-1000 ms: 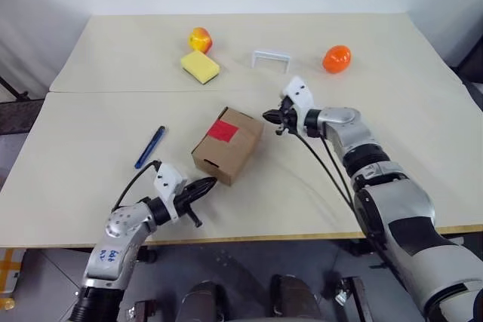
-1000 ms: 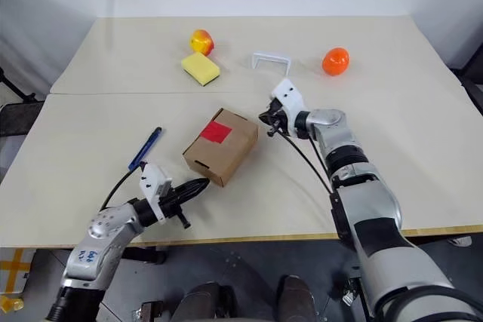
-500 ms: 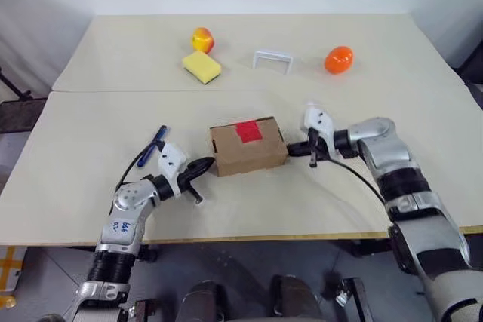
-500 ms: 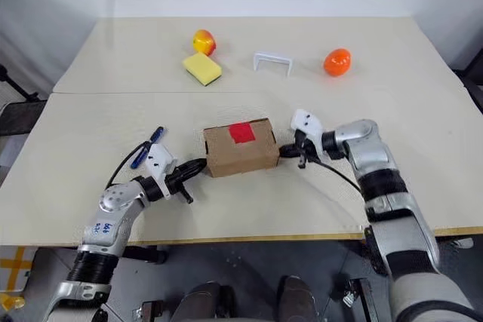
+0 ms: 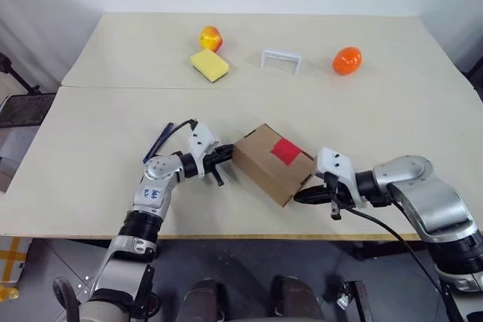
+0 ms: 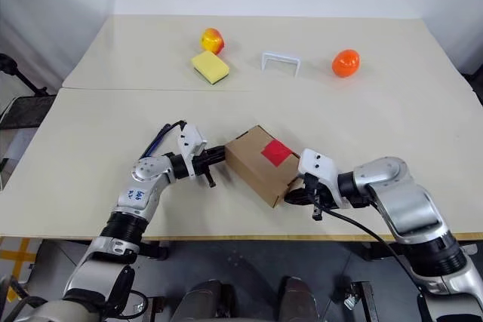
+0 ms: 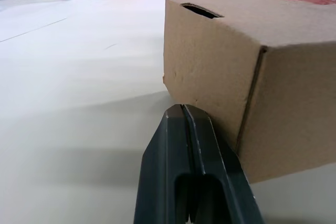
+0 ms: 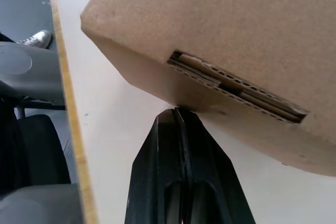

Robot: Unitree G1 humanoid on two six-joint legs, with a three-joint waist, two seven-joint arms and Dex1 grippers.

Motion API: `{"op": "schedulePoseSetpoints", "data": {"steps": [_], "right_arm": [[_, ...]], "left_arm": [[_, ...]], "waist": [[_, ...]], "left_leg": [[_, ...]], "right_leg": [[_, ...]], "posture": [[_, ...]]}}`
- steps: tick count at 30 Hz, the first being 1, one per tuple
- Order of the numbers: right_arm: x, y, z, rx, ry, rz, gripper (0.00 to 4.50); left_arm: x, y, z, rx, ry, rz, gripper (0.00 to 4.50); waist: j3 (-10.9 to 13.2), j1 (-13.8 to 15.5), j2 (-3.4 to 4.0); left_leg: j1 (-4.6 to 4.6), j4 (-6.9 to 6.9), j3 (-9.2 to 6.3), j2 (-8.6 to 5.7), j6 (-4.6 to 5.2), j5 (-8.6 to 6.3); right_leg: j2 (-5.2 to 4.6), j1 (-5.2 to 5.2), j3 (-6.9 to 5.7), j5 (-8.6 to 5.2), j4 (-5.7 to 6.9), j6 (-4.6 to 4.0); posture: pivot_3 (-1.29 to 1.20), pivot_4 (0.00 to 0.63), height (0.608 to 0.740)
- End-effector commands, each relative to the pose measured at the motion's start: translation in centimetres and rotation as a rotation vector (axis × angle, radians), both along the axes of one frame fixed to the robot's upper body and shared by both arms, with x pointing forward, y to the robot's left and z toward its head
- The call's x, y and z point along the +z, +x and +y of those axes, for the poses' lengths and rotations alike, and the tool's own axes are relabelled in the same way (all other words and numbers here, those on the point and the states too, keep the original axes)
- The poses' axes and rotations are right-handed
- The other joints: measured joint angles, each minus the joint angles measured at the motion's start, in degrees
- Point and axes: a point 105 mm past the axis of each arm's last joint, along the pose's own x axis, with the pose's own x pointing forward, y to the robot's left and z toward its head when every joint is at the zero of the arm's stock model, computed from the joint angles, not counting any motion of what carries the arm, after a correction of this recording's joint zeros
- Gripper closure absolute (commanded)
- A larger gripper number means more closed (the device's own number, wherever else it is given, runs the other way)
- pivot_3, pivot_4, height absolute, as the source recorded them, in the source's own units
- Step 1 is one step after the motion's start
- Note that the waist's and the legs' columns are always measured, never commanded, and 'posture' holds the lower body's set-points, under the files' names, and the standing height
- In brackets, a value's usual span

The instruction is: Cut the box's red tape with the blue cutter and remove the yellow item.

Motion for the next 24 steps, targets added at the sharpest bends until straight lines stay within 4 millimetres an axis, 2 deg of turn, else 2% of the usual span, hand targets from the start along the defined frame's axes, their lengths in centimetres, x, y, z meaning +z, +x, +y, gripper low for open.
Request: {"op": "schedulePoseSetpoints", "data": {"steps": [1, 5, 7, 11, 13, 18, 22, 23, 24], "right_arm": [[2.8, -0.2, 1.1, -0.004, 0.04, -0.137, 4.49], [2.8, -0.2, 0.7, -0.052, 0.027, -0.139, 4.49], [2.3, -0.8, -0.2, -0.078, -0.006, -0.122, 4.49], [1.6, -1.3, -2.1, -0.136, -0.081, -0.101, 4.49], [1.2, -1.4, -3.0, -0.165, -0.098, -0.087, 4.49], [-0.2, -1.9, -5.3, -0.197, -0.177, -0.053, 4.49], [0.1, -1.7, -6.0, -0.178, -0.17, -0.091, 4.49], [0.9, -1.0, -6.4, -0.192, -0.153, -0.13, 4.49], [2.4, -0.1, -6.7, -0.205, -0.102, -0.177, 4.5]], "left_arm": [[-0.8, -1.9, -4.5, -0.218, 0.047, -0.01, 4.5], [-1.2, -1.4, -4.6, -0.208, 0.051, -0.01, 4.5], [-1.5, -1.1, -4.4, -0.204, 0.067, -0.007, 4.5], [-0.2, 0.3, -1.6, -0.082, 0.036, -0.017, 4.5], [0.3, 0.4, -0.2, -0.052, 0.039, -0.037, 4.5], [1.5, 0.5, 1.5, 0.001, 0.04, -0.083, 4.5], [2.2, 0.4, 2.5, 0.036, 0.038, -0.105, 4.5], [3.0, 0.3, 3.2, 0.061, 0.026, -0.121, 4.5], [4.6, 0.6, 4.6, 0.121, -0.021, -0.136, 4.21]], "waist": [[0.0, 0.2, 0.0], [0.0, 0.7, -0.01], [0.0, 1.1, -0.01], [0.0, 1.2, -0.03], [0.0, 1.0, -0.08], [0.0, 0.9, -0.09], [0.0, 1.0, -0.11], [0.0, 1.0, -0.12], [0.1, 0.9, -0.15]], "left_leg": [[-0.04, 0.04, -0.01, -0.01, 0.01, 0.0], [-0.2, 0.15, -0.1, -0.02, 0.03, -0.01], [-0.24, 0.17, -0.13, -0.03, 0.04, -0.01], [-0.4, 0.24, -0.34, -0.14, 0.08, 0.01], [-0.4, 0.24, -0.35, -0.14, 0.1, 0.01], [-0.39, 0.21, -0.35, -0.12, 0.1, 0.01], [-0.39, 0.23, -0.34, -0.13, 0.11, 0.01], [-0.4, 0.24, -0.34, -0.13, 0.12, 0.02], [-0.39, 0.24, -0.35, -0.13, 0.12, 0.02]], "right_leg": [[0.0, 0.0, -0.01, 0.0, 0.0, 0.0], [0.0, -0.05, -0.08, 0.01, -0.01, 0.02], [0.0, -0.06, -0.11, 0.01, -0.02, 0.03], [-0.07, -0.07, -0.2, 0.03, -0.03, 0.06], [-0.08, -0.06, -0.2, 0.04, -0.04, 0.07], [-0.08, -0.06, -0.22, 0.04, -0.03, 0.07], [-0.08, -0.05, -0.2, 0.04, -0.03, 0.07], [-0.08, -0.05, -0.2, 0.04, -0.03, 0.07], [-0.09, -0.05, -0.2, 0.04, -0.03, 0.08]], "posture": [[0.0, 0.15, 0.74], [0.0, 0.15, 0.74], [0.0, 0.15, 0.74], [0.0, 0.15, 0.74], [0.0, 0.15, 0.74], [0.0, 0.15, 0.74], [0.0, 0.15, 0.74], [0.0, 0.15, 0.74], [0.0, 0.15, 0.74]]}}
